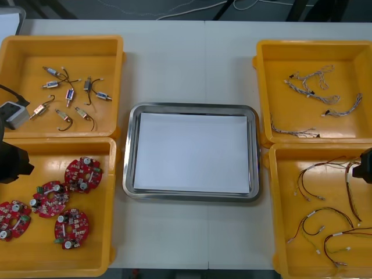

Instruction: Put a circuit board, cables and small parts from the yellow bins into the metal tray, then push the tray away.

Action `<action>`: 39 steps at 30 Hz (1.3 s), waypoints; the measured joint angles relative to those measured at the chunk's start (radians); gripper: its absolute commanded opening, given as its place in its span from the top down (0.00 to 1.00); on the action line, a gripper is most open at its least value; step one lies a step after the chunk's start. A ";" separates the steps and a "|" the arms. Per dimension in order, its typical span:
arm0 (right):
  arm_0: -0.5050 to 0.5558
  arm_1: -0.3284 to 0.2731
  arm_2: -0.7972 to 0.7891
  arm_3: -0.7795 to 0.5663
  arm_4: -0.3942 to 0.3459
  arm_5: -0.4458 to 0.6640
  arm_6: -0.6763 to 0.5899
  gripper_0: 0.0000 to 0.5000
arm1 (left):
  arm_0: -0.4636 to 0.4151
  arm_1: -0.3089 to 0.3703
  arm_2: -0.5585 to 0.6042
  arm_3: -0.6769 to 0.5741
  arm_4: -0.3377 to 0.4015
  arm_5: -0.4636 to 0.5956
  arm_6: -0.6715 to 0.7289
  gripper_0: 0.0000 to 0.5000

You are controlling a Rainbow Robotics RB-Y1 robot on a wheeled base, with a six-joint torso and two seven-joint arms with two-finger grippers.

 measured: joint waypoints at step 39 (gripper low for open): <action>0.182 0.092 -0.005 -0.001 0.070 -0.081 -0.772 0.00 | 0.054 -0.071 0.038 0.249 -0.113 -0.088 0.174 0.00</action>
